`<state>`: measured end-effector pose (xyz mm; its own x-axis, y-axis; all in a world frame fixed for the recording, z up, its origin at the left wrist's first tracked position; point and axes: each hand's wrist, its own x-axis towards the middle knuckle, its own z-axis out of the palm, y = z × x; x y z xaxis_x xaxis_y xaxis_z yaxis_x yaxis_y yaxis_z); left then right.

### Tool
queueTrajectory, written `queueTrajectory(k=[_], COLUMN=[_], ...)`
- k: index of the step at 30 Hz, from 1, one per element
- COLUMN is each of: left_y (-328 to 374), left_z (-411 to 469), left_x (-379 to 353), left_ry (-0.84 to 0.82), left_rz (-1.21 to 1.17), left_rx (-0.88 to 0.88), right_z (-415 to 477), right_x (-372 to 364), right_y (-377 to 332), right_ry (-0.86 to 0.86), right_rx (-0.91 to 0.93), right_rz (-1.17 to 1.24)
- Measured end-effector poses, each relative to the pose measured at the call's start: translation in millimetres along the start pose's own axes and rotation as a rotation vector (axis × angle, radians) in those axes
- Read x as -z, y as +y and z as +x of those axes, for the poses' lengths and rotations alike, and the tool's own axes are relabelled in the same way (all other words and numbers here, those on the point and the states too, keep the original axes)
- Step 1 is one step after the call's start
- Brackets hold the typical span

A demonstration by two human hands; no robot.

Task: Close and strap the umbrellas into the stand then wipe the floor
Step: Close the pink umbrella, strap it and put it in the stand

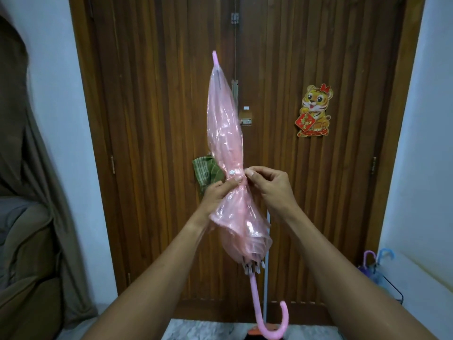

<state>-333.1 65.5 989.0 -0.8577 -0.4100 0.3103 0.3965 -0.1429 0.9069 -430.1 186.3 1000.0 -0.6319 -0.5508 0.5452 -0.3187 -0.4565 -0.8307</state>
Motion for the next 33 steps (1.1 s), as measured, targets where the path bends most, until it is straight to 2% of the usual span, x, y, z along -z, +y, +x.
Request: queueTrajectory(k=[2,5,8,12,15,21,27,29,33], left_y=[0,-2,-8,-7,-9,-18,-16,-17,-17], left_z=[0,0,1,0,1,3,-1,-1,-2], left_x=[-7,-9,1,3,-2,-12,-6,-3,6], left_ry=[-0.059,-0.032,0.053,0.130,0.249,0.447,0.466,0.465,0.446], left_rz=[0.032,0.129,0.290,0.370,0.476,0.797,0.904,0.894,0.880], left_rx=[0.042,0.000,-0.028,-0.113,-0.212,-0.468,-0.515,-0.500,-0.489], right_z=[-1,1,6,2,-5,-6,-8,-9,-7], right_x=[0,5,11,9,-3,-26,-33,-35,-28], right_y=[1,-2,-7,-10,-9,-11,-10,-8,-12], right_ry=[0.021,0.013,-0.009,0.113,0.138,0.139,0.169,0.123,-0.091], right_rx=[-0.021,-0.037,-0.009,0.006,0.105,0.190,0.175,0.141,0.013], right_rz=[0.007,-0.103,-0.300,-0.408,-0.530,-0.609,-0.580,-0.586,-0.531])
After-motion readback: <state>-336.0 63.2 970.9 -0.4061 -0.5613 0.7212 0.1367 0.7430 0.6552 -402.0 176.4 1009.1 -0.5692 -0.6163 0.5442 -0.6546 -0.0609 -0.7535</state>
